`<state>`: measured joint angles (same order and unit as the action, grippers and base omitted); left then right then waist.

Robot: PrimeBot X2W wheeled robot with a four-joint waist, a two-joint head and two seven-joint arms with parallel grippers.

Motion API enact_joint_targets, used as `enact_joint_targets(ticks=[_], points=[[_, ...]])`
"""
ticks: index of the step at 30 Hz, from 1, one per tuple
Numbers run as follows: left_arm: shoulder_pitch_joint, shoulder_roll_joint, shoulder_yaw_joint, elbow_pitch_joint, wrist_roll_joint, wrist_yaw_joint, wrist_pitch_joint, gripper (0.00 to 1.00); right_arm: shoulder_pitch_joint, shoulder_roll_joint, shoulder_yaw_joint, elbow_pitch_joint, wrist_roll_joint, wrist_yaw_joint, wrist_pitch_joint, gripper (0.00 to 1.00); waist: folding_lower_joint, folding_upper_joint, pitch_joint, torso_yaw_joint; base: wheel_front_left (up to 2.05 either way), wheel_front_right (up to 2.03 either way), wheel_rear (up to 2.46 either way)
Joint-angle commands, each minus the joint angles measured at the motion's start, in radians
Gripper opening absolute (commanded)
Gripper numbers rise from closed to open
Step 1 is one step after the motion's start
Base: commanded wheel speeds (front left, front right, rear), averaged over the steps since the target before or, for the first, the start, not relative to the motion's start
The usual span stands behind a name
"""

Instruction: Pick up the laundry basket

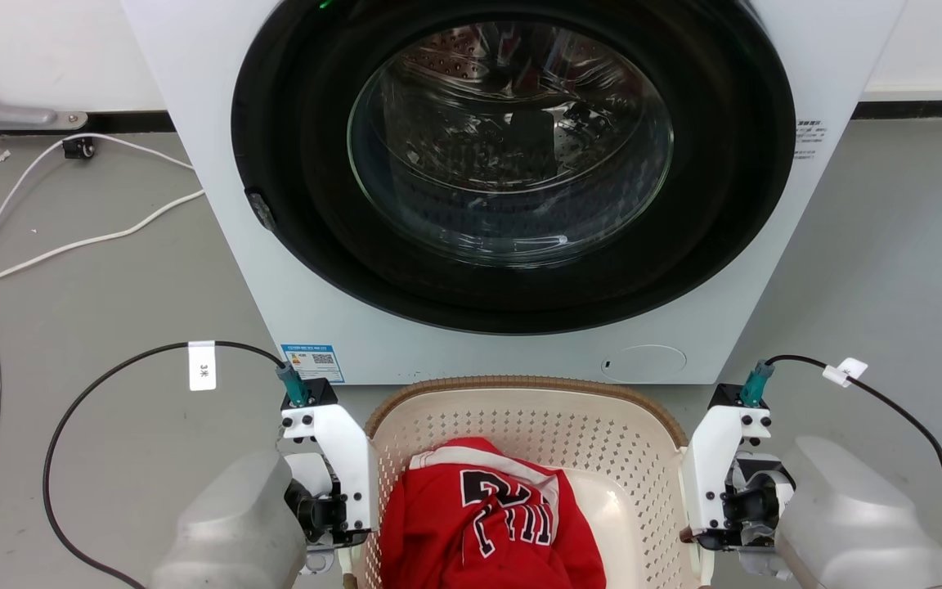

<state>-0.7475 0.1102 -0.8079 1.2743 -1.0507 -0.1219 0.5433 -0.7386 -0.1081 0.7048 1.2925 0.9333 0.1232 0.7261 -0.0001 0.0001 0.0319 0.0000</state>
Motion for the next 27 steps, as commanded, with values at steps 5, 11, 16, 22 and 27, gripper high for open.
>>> enact_joint_targets(ticks=[5,11,16,22,27], points=[[-0.011,-0.051,-0.005,-0.030,-0.022,-0.015,-0.006,0.00,-0.002,0.046,0.005,-0.014,0.011,0.014,-0.006,0.00,0.0001,-0.0001,0.000,0.000,0.00,0.00,0.00],[-0.010,-0.049,-0.009,-0.029,-0.029,-0.016,-0.007,0.00,-0.005,0.047,0.007,-0.014,0.013,0.014,-0.007,0.00,0.0001,-0.0001,-0.001,-0.001,0.00,0.00,0.00],[-0.015,-0.047,-0.013,-0.030,-0.032,-0.016,-0.009,0.00,-0.010,0.045,0.008,-0.013,0.015,0.014,-0.012,0.00,0.0001,-0.0001,0.001,-0.001,0.00,0.00,0.00],[-0.019,-0.046,-0.019,-0.030,-0.039,-0.016,-0.014,0.00,-0.016,0.043,0.011,-0.012,0.015,0.014,-0.020,0.00,0.0001,-0.0001,0.005,-0.002,0.00,0.00,0.00],[-0.017,-0.046,-0.023,-0.026,-0.043,-0.016,-0.016,0.00,-0.016,0.044,0.013,-0.012,0.016,0.014,-0.023,0.00,0.0001,-0.0001,0.006,-0.004,0.00,0.00,0.00]])
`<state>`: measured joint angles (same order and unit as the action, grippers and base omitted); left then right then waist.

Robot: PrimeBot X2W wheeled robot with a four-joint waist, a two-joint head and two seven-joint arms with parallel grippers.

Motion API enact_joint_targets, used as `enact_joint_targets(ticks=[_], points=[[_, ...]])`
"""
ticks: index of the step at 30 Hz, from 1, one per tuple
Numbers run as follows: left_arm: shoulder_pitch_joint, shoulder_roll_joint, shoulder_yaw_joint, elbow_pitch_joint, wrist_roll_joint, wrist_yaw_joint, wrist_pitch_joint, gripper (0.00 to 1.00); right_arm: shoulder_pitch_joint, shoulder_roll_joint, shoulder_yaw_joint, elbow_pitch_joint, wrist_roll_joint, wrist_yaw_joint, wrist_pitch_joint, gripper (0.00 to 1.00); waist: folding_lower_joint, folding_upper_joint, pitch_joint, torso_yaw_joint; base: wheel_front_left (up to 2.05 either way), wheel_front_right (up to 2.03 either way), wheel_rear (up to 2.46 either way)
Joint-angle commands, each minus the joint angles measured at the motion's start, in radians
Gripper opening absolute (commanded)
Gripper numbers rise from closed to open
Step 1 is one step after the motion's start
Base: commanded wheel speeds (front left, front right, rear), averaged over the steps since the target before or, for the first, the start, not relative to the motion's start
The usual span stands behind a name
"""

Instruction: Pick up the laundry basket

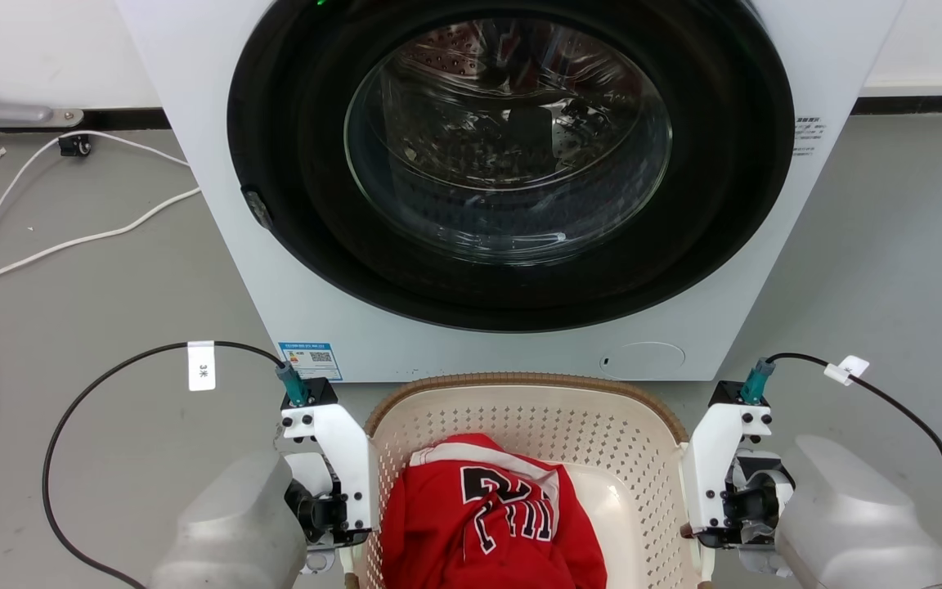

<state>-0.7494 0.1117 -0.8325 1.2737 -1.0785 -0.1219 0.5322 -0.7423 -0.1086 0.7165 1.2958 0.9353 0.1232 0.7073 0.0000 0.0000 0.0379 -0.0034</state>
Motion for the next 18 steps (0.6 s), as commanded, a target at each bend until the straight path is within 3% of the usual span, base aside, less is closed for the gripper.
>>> enact_joint_targets(ticks=[1,18], points=[[-0.014,-0.047,0.000,-0.025,-0.017,-0.016,-0.005,0.00,-0.013,0.045,0.002,-0.015,0.014,0.014,-0.004,0.00,0.0000,0.0000,0.000,-0.001,0.00,0.00,0.00],[-0.017,-0.049,-0.017,-0.025,-0.032,-0.016,-0.007,0.00,-0.009,0.045,0.001,-0.014,0.023,0.014,0.002,0.00,0.0000,0.0000,0.002,-0.001,0.00,0.00,0.00]])
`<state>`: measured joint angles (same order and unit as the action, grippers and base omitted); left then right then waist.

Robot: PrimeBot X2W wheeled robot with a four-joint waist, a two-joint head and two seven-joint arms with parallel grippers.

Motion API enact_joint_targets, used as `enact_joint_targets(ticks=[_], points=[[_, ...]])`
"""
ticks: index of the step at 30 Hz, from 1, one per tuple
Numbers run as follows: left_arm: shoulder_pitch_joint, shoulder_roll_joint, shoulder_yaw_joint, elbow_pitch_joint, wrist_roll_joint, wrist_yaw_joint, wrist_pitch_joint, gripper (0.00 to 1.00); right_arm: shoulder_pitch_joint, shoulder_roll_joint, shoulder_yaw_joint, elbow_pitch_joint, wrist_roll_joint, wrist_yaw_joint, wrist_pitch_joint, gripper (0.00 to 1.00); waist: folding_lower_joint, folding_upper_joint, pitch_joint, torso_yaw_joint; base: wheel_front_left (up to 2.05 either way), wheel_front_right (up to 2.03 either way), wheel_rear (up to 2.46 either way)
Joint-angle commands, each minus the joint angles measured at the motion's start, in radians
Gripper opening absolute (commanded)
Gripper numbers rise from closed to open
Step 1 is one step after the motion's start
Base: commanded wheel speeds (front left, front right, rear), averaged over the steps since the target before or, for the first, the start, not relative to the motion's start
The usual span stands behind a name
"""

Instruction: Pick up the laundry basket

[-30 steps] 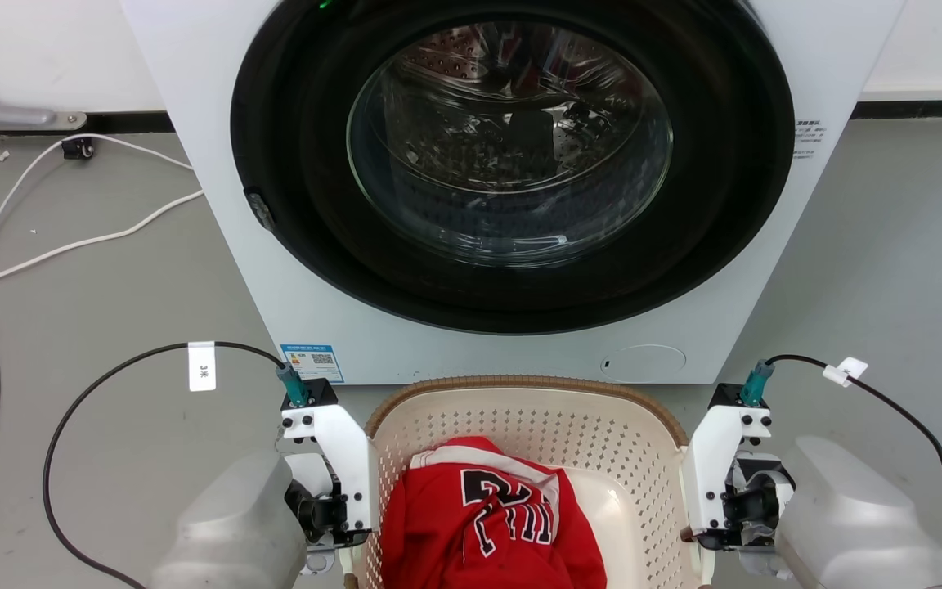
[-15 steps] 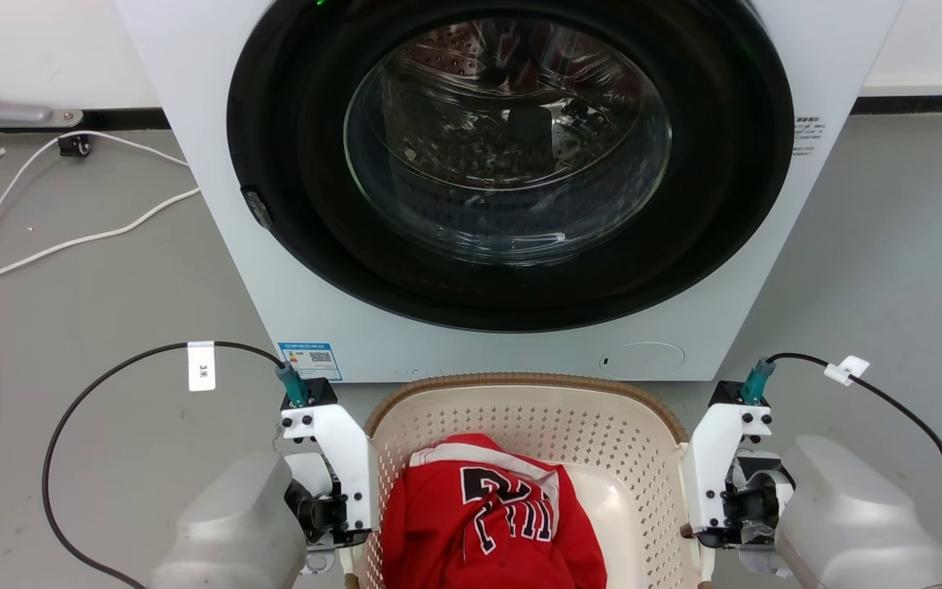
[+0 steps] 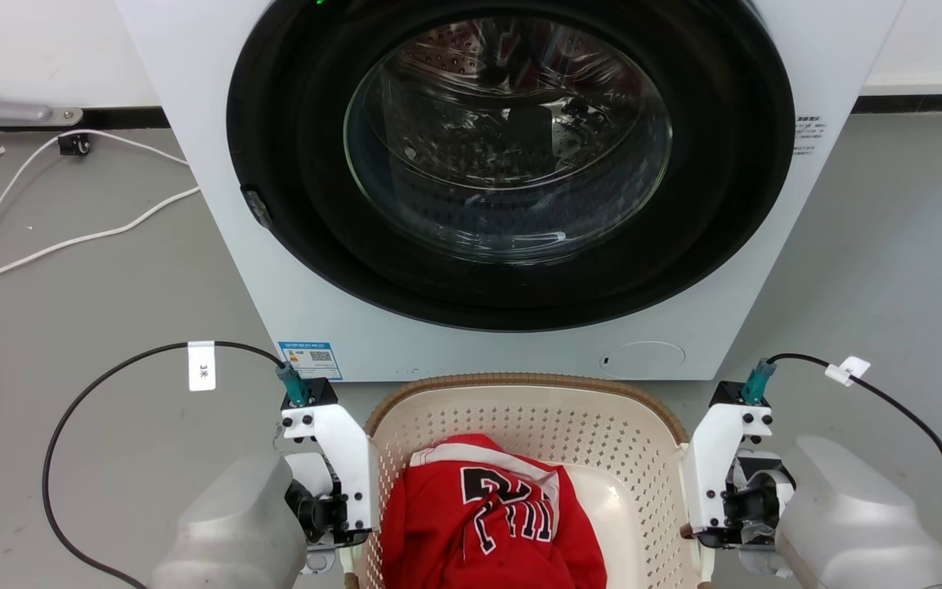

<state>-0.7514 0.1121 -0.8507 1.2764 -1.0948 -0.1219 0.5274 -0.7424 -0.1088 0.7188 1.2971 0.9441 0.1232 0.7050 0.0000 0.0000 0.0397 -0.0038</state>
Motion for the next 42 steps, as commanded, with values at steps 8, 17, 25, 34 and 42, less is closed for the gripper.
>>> enact_joint_targets(ticks=[8,17,25,34,42], points=[[-0.012,-0.049,-0.004,-0.027,-0.024,-0.016,0.000,0.00,-0.003,0.044,-0.005,-0.015,0.018,0.014,0.012,0.00,0.0000,0.0000,-0.003,0.000,0.00,0.00,0.00],[-0.014,-0.047,-0.011,-0.026,-0.032,-0.016,-0.003,0.00,0.003,0.042,-0.010,-0.015,0.016,0.014,0.016,0.00,0.0000,0.0000,-0.002,0.001,0.00,0.00,0.00],[-0.016,-0.047,-0.017,-0.026,-0.040,-0.016,-0.003,0.00,0.007,0.042,-0.017,-0.015,0.015,0.014,0.023,0.00,0.0000,0.0000,-0.001,0.002,0.00,0.00,0.00],[-0.016,-0.049,-0.023,-0.025,-0.047,-0.016,-0.004,0.00,0.013,0.039,-0.027,-0.015,0.010,0.014,0.034,0.00,0.0000,0.0000,-0.003,0.006,0.00,0.00,0.00],[-0.015,-0.047,-0.027,-0.024,-0.055,-0.016,-0.005,0.00,0.013,0.039,-0.033,-0.015,0.005,0.014,0.040,0.00,0.0000,0.0000,-0.001,0.008,0.00,0.00,0.00]])
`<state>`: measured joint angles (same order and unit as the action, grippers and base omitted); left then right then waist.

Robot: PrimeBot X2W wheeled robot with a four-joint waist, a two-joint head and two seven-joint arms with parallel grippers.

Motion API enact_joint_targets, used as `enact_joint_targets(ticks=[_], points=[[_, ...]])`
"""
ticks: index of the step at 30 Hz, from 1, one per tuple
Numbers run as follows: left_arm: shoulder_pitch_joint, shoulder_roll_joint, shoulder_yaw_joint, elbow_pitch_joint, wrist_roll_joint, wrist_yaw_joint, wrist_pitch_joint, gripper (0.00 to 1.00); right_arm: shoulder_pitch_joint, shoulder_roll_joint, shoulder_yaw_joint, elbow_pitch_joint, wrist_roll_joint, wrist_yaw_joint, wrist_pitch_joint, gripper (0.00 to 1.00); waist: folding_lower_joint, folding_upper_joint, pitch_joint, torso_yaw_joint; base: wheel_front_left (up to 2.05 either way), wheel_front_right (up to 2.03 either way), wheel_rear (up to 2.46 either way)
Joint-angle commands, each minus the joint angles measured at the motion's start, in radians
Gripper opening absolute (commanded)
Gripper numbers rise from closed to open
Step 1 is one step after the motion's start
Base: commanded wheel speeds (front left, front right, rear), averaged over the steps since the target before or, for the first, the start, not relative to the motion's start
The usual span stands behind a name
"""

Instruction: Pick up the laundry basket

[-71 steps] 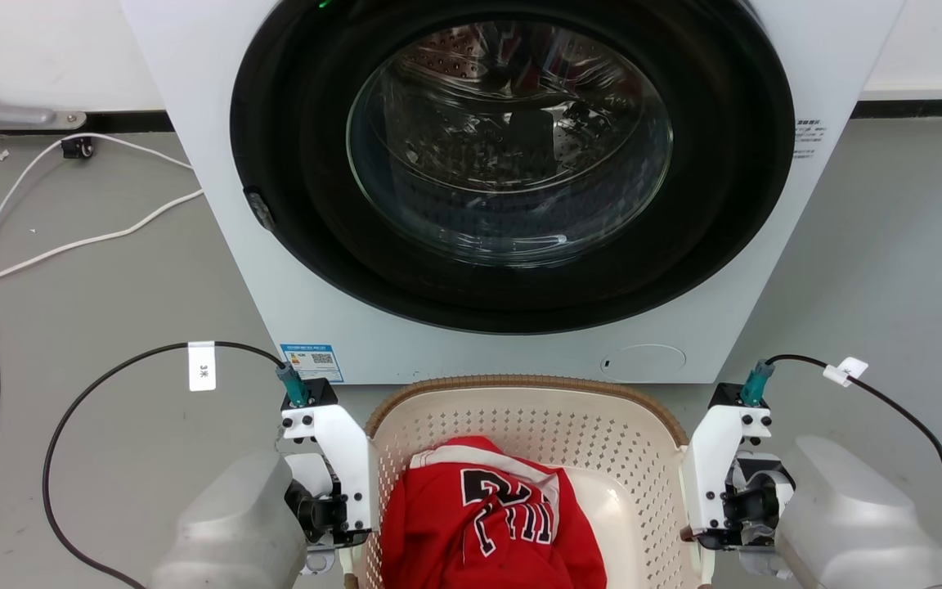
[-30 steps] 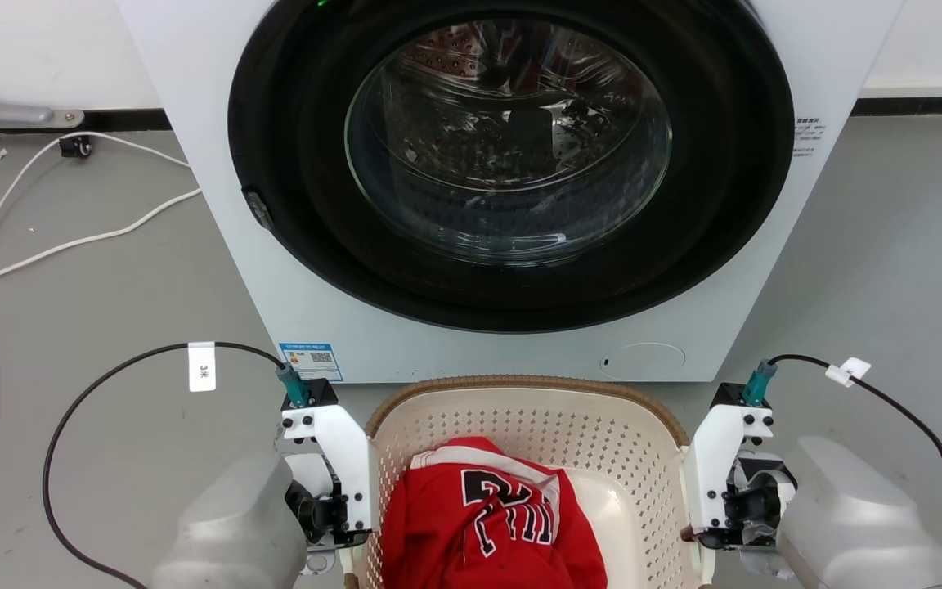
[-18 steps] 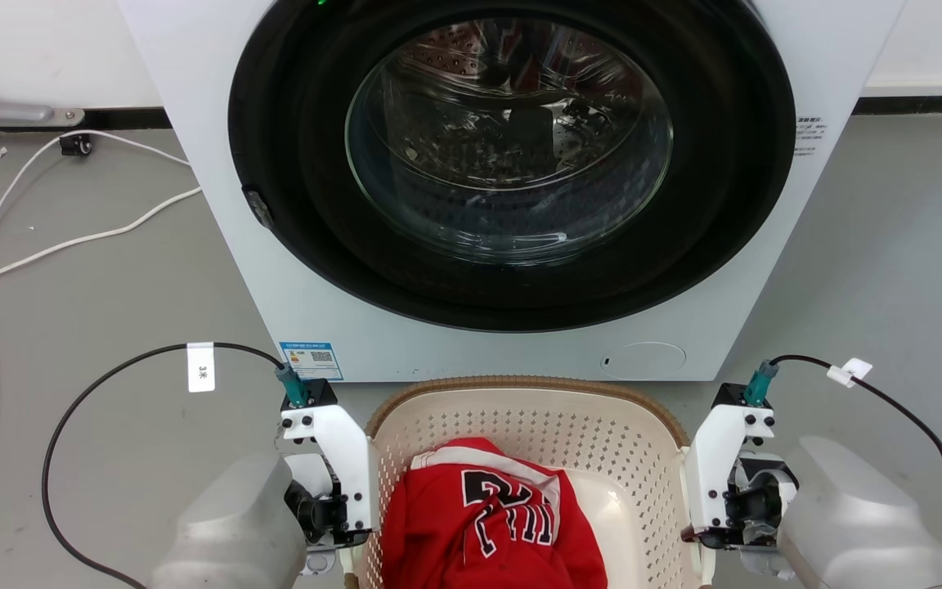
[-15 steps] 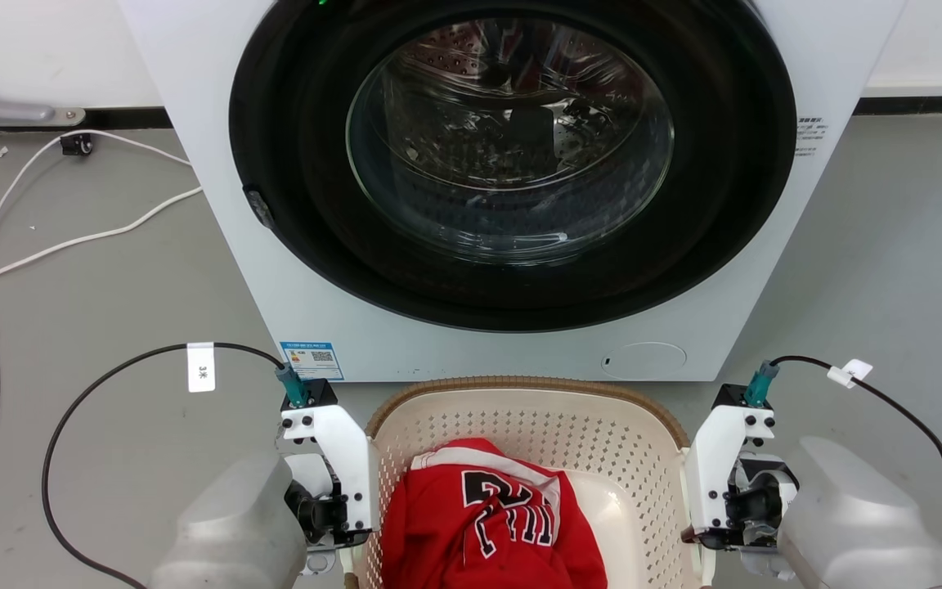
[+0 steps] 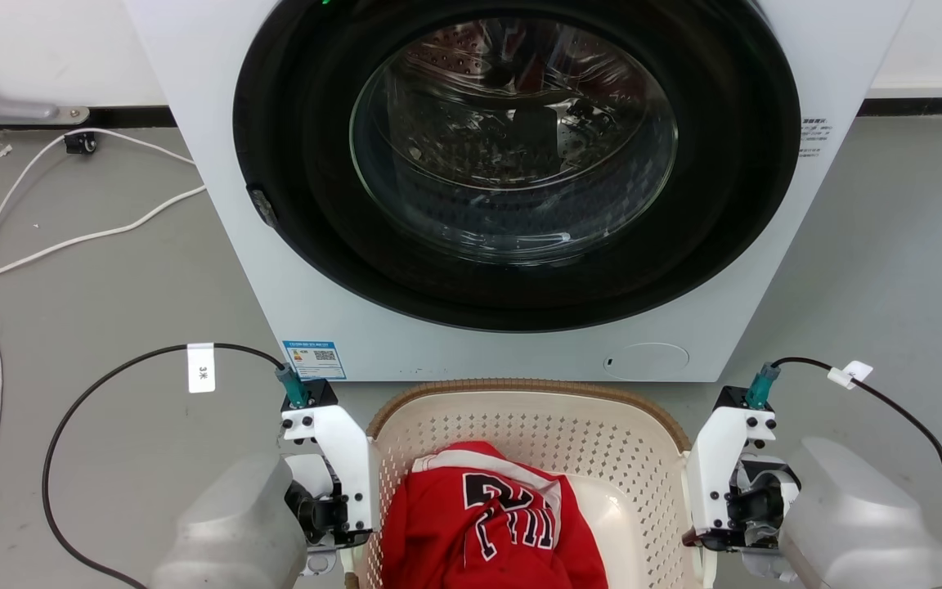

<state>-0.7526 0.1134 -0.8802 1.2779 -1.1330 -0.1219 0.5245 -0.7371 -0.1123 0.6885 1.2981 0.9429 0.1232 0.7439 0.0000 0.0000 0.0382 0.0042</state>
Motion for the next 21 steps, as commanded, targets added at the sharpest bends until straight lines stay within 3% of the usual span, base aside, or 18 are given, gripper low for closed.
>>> enact_joint_targets(ticks=[1,21], points=[[-0.012,-0.048,0.002,-0.026,-0.018,-0.016,-0.002,0.00,0.008,0.043,-0.004,-0.016,0.006,0.014,0.002,0.00,0.0000,0.0000,0.000,0.000,0.00,0.00,0.00],[-0.004,-0.045,-0.016,-0.025,-0.033,-0.016,-0.007,0.00,0.018,0.051,-0.026,-0.016,-0.011,0.014,0.014,0.00,0.0000,0.0000,-0.004,-0.006,0.00,0.00,0.00]])
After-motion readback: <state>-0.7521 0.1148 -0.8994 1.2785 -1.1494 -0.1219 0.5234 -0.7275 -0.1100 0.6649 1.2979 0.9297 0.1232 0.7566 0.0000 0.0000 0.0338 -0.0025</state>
